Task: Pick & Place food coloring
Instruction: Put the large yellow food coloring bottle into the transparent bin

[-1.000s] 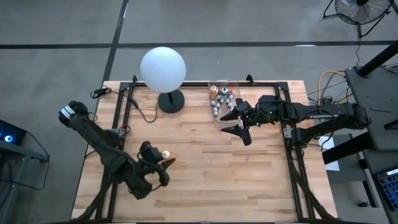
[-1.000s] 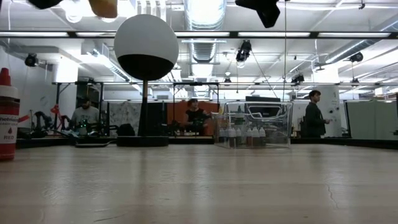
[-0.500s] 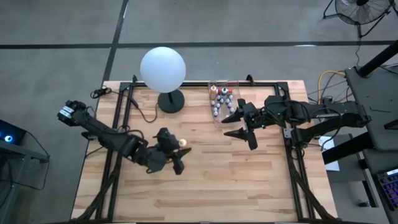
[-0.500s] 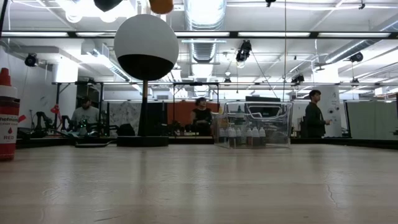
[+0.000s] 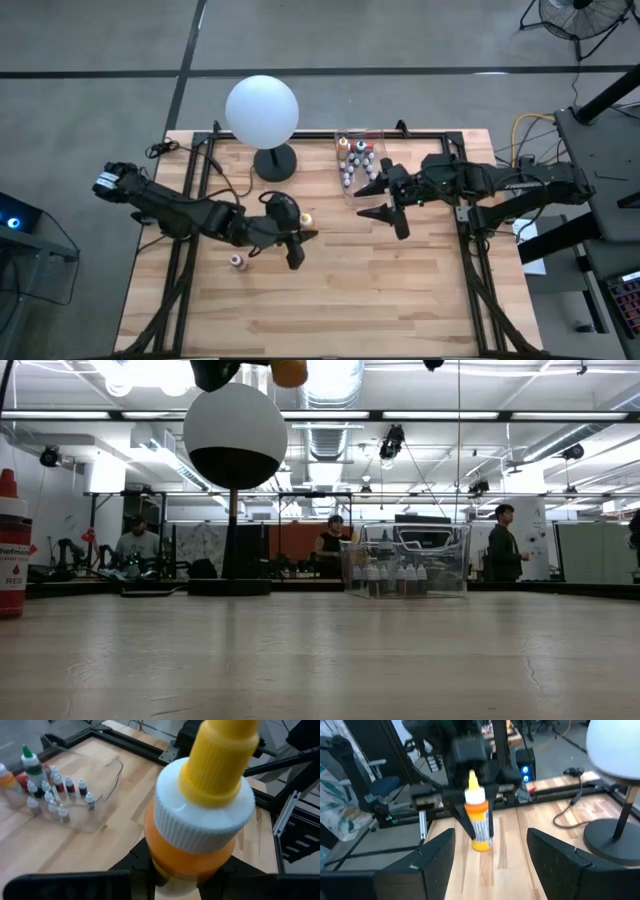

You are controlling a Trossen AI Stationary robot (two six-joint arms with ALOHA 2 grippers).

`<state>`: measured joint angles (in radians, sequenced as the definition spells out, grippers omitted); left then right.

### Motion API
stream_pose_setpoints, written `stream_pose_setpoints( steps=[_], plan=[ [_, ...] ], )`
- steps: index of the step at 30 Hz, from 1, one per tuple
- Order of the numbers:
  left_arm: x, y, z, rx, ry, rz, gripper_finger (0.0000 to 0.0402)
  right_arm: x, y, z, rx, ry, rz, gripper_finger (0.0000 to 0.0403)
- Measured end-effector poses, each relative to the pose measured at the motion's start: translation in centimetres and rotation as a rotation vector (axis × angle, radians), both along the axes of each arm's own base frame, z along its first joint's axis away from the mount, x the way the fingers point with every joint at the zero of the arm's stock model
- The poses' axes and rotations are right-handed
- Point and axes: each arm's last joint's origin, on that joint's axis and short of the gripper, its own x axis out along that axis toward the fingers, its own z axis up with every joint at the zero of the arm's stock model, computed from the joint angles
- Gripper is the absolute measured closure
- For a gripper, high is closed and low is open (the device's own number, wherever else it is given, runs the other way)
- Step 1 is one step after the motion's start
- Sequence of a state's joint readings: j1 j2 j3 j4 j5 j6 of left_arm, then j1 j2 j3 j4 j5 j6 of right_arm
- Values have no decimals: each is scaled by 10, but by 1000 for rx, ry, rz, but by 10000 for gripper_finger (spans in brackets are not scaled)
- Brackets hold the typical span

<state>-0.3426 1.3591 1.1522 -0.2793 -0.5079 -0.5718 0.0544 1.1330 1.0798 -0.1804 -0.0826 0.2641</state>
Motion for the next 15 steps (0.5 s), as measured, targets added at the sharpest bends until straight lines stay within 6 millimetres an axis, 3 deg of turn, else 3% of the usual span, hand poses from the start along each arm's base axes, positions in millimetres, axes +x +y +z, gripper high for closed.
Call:
stream_pose_setpoints(
  steps=[6,15],
  plan=[
    [6,9,19,51,-7,-9,326,21,1,-9,-22,53,14,165],
    [7,16,34,90,-5,-11,326,57,4,11,-90,10,52,170]
  ],
)
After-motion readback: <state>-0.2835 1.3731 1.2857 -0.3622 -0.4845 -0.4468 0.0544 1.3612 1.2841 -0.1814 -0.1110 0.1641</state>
